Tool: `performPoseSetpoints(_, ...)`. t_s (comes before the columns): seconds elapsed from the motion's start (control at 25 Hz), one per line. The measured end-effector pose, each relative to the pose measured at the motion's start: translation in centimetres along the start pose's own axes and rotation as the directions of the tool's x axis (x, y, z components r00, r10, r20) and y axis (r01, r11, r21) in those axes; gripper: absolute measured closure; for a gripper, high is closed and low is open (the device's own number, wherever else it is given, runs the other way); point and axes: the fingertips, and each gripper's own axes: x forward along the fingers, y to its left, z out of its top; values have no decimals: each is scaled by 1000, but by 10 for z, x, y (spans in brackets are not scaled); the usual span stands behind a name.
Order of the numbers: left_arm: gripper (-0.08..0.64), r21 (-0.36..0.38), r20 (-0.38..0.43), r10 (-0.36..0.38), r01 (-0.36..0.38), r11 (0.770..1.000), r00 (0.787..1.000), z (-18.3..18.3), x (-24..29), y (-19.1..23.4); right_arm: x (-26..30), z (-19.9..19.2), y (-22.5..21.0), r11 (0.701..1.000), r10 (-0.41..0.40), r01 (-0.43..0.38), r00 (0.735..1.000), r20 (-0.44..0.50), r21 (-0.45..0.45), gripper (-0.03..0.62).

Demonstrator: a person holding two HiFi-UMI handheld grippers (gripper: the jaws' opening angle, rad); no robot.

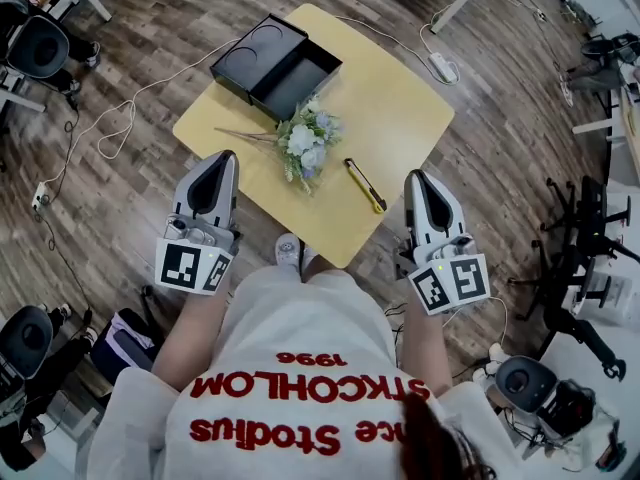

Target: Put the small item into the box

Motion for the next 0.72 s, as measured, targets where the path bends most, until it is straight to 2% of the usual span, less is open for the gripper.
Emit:
performPoseSetpoints(0.28,554,20,5,71,-71,997,997,8,8,-1,21,15,-15,998,58,-58,998,22,-17,586)
performPoseSetpoints(0.44,555,36,20,112,-113,993,994,12,15,-5,30,22,-23,993,118,-118,993,29,-25,586)
performPoseSetpoints(0.72,554,48,21,160,-161,986,987,11,19,-7,36,20,-39,986,165,-165,986,33,-4,586)
